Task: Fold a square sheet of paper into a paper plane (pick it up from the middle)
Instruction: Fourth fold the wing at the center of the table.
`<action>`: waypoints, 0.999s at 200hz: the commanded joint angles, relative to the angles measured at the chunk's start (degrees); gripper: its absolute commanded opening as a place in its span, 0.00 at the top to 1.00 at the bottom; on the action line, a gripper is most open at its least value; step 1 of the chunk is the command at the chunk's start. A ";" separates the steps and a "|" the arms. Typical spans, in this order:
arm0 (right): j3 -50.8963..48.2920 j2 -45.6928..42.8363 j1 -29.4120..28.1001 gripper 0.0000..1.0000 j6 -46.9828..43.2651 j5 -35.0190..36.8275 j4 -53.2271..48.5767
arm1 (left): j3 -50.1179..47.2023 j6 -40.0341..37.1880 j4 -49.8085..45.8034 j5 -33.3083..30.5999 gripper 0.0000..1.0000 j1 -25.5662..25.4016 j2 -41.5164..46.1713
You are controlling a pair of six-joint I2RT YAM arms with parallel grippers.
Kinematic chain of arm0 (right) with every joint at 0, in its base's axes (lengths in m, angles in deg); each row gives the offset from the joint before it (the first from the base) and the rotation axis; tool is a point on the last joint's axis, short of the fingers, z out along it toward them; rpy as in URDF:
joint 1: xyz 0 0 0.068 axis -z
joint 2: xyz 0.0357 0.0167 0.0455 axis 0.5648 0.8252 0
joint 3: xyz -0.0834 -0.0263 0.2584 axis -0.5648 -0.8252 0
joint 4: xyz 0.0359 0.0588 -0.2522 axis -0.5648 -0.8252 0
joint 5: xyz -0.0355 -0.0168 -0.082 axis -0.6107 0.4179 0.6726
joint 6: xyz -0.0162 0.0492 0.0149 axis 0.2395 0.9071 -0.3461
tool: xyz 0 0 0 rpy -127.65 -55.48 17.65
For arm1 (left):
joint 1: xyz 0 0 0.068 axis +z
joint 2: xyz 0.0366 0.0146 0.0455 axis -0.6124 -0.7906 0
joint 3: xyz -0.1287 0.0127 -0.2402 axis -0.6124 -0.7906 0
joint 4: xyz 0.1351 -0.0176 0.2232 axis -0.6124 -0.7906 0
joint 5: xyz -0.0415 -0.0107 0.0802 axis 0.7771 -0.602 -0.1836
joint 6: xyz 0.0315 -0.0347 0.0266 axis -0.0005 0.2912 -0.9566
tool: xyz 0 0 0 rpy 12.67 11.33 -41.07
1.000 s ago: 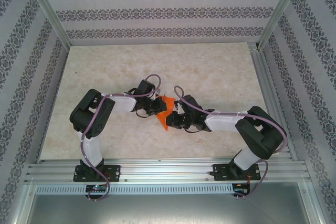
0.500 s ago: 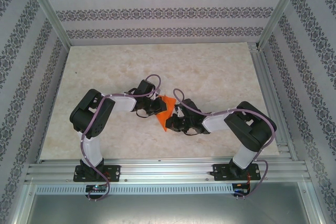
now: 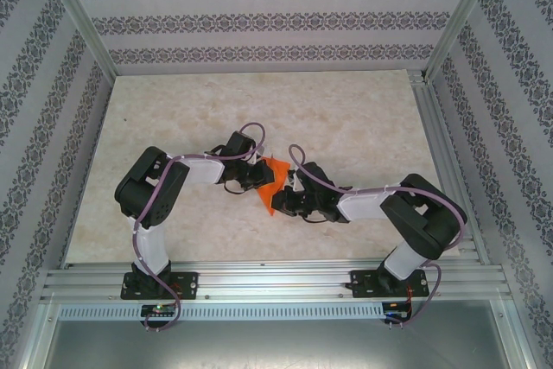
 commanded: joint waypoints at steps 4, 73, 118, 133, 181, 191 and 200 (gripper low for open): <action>0.68 1.38 -1.63 0.90 0.33 1.77 -0.94 | -0.06 -1.20 -4.04 -2.28 0.87 -0.68 -1.37; 0.94 8.12 -3.19 0.91 0.74 4.00 -3.06 | 0.08 -1.43 -4.19 -2.02 0.87 -0.68 -1.35; 1.42 -3.17 -0.65 0.90 -0.80 5.74 -7.74 | 0.03 -1.46 -4.41 -2.11 0.87 -0.68 -1.14; 2.57 -8.76 1.33 0.90 -3.86 11.67 -15.62 | -0.10 -1.32 -4.12 -1.95 0.87 -0.71 -1.03; 1.33 -13.96 6.81 0.80 -4.71 16.46 -19.16 | 0.15 -0.92 -3.20 -1.23 0.87 -0.71 -1.01; 2.05 -12.89 6.40 0.81 -4.82 15.27 -18.14 | 0.34 -1.07 -3.54 -1.22 0.87 -0.68 -1.01; 2.60 -11.64 5.80 0.81 -4.82 13.63 -16.60 | 0.39 -1.11 -3.59 -1.18 0.87 -0.66 -1.09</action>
